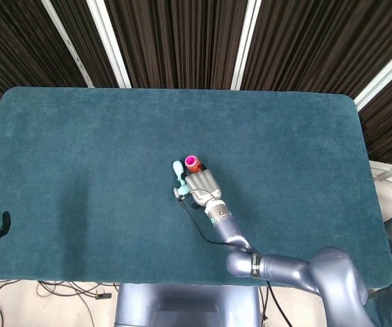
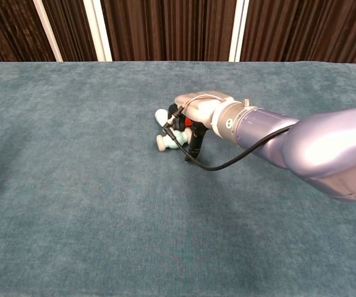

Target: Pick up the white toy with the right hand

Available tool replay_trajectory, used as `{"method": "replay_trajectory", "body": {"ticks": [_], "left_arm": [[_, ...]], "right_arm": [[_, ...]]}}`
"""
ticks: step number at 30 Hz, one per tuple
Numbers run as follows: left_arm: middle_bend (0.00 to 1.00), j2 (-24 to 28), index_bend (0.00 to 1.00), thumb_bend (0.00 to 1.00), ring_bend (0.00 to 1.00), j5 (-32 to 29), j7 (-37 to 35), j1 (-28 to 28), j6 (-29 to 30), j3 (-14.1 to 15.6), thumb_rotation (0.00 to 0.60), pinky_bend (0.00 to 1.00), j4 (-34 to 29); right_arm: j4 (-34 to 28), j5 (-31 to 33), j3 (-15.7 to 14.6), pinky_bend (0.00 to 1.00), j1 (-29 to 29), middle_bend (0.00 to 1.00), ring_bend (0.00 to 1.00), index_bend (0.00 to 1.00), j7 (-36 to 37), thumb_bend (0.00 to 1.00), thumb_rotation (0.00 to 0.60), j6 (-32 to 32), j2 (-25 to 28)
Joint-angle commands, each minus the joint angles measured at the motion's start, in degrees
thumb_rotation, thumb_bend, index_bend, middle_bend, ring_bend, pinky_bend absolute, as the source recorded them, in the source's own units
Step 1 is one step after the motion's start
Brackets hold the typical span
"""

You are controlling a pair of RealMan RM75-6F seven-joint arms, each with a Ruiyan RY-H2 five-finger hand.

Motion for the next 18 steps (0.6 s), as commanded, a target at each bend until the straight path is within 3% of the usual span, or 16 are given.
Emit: {"method": "replay_trajectory", "body": {"ticks": [1,7,18], "left_arm": [[0.00,0.12,0.12,0.49,0.00,-0.43,-0.19,0.03,-0.17,-0.15,0.600,0.00,-0.21],[0.00,0.27,0.12,0.49,0.00,-1.01,-0.10,0.04,-0.29,-0.36,0.600,0.00,-0.48],[0.00,0.43,0.12,0.49,0.00,-1.52,0.21,0.05,-0.37,-0.50,0.600,0.00,-0.82]], "right_arm": [[0.12,-4.13,-0.23,0.33,-0.71,0.57,0.63,0.44,2.96,0.22,0.600,2.50,-0.90],[-0.85,-6.60,-0.84,0.38,-1.73,0.61,0.68,0.49,4.80,0.35,0.600,3.07,-0.56],[-7.42,-7.44,-0.59,0.44,-3.71,0.66,0.74,0.54,4.23,0.48,0.600,5.88,3.14]]}}
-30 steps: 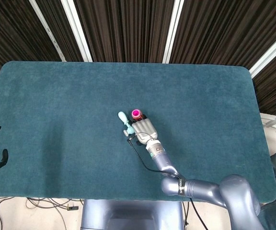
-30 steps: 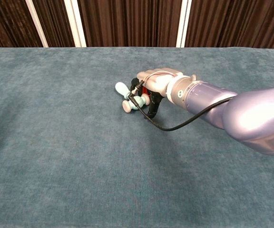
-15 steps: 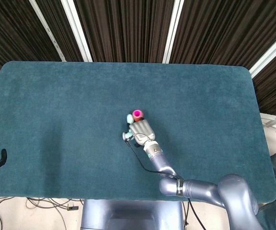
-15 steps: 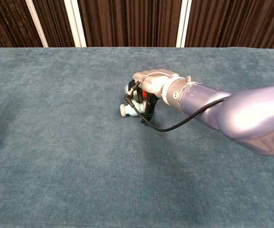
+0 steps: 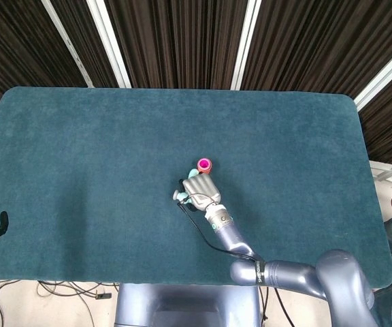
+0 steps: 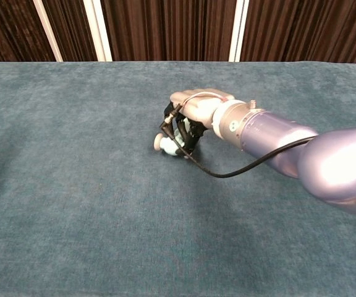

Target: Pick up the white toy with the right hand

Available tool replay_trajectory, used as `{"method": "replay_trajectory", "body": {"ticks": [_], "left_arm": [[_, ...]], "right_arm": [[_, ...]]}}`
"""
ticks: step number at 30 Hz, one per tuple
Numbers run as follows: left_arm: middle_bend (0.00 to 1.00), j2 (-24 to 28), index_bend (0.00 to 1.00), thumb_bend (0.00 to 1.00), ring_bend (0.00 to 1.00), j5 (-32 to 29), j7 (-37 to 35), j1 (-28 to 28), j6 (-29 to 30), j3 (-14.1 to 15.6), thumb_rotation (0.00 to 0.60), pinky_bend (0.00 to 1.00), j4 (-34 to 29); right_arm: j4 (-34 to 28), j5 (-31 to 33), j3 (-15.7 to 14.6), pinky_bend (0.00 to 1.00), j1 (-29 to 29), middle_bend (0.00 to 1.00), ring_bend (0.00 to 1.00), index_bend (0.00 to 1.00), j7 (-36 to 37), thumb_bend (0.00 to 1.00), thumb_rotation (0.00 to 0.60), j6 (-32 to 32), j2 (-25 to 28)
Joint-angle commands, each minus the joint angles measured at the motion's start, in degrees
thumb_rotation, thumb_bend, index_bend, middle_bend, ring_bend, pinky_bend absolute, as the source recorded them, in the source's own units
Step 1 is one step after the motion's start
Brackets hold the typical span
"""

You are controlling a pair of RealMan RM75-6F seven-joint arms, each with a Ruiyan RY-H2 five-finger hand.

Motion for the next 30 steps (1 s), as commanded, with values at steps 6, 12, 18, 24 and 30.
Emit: {"method": "replay_trajectory", "body": {"ticks": [6,12,18,24,30], "left_arm": [[0.00,0.00,0.12,0.49,0.00,-0.23,-0.14,0.01,-0.03,-0.11,0.600,0.00,0.05],[0.00,-0.13,0.12,0.50,0.00,-0.09,0.37,0.08,0.05,0.13,0.600,0.00,-0.21],[0.00,-0.33,0.12,0.50,0.00,0.09,0.92,0.07,0.28,0.20,0.600,0.00,-0.15],[0.00,-0.62,0.12,0.50,0.00,0.63,1.63,0.12,0.67,0.45,0.600,0.00,-0.01],[0.00,-0.97,0.12,0.50,0.00,0.98,2.42,0.13,0.96,0.65,0.600,0.00,-0.04]], "right_arm": [[-10.78,-3.77,0.41,0.44,-3.64,0.68,0.76,0.55,2.89,0.53,0.600,3.62,7.70],[-25.07,-10.13,0.34,0.44,-9.16,0.68,0.76,0.55,7.43,0.53,0.600,8.61,18.89],[-35.67,-17.28,0.12,0.44,-14.89,0.67,0.76,0.55,13.65,0.53,0.600,13.21,29.38],[-42.06,-25.30,0.46,0.44,-22.45,0.67,0.76,0.55,25.08,0.53,0.600,19.69,39.86],[-43.08,-32.36,-0.86,0.44,-29.30,0.67,0.75,0.55,37.88,0.53,0.600,24.37,48.35]]}}
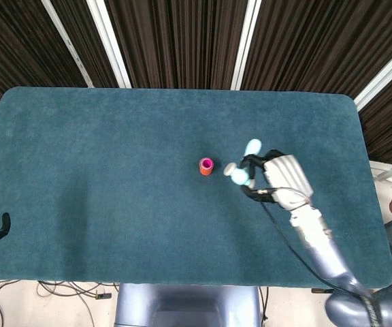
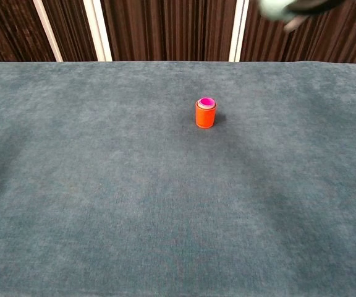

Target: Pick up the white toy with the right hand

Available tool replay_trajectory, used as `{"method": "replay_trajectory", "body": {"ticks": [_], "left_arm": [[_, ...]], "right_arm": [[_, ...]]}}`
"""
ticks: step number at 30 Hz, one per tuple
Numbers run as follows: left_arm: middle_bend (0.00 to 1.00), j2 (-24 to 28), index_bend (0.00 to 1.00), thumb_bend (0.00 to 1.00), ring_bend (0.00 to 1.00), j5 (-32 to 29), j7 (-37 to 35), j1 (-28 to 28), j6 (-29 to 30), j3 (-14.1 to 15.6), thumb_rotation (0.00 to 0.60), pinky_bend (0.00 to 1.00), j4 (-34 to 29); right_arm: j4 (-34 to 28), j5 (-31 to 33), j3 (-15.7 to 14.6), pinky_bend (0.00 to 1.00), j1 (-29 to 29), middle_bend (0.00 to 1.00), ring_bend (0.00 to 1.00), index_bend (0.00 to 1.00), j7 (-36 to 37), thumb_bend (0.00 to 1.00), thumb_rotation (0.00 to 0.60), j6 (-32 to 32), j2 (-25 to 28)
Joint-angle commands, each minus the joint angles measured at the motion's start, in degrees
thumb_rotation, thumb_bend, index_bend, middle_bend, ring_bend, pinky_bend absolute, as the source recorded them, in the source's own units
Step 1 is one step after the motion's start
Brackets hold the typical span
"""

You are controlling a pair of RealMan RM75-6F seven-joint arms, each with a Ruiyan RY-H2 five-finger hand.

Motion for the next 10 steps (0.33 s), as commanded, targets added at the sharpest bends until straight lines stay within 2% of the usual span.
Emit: {"method": "replay_trajectory", "body": {"ticks": [1,5,10], "left_arm": [[0.00,-0.13,0.12,0.50,0.00,0.05,0.24,0.02,0.11,0.04,0.600,0.00,-0.01],[0.00,-0.29,0.12,0.50,0.00,0.09,0.58,0.06,0.36,0.02,0.600,0.00,-0.03],[0.00,-0.44,0.12,0.50,0.00,0.17,0.96,0.07,0.50,0.06,0.600,0.00,-0.14]], "right_arm": [[-1.49,-6.98,-1.30,0.44,-6.67,0.67,0.75,0.55,10.43,0.53,0.600,5.53,6.21],[-0.67,-10.85,-2.94,0.44,-11.05,0.67,0.75,0.56,19.73,0.53,0.600,9.34,9.55],[1.41,-13.46,-4.21,0.44,-12.87,0.67,0.75,0.56,25.01,0.53,0.600,10.03,11.47]]}}
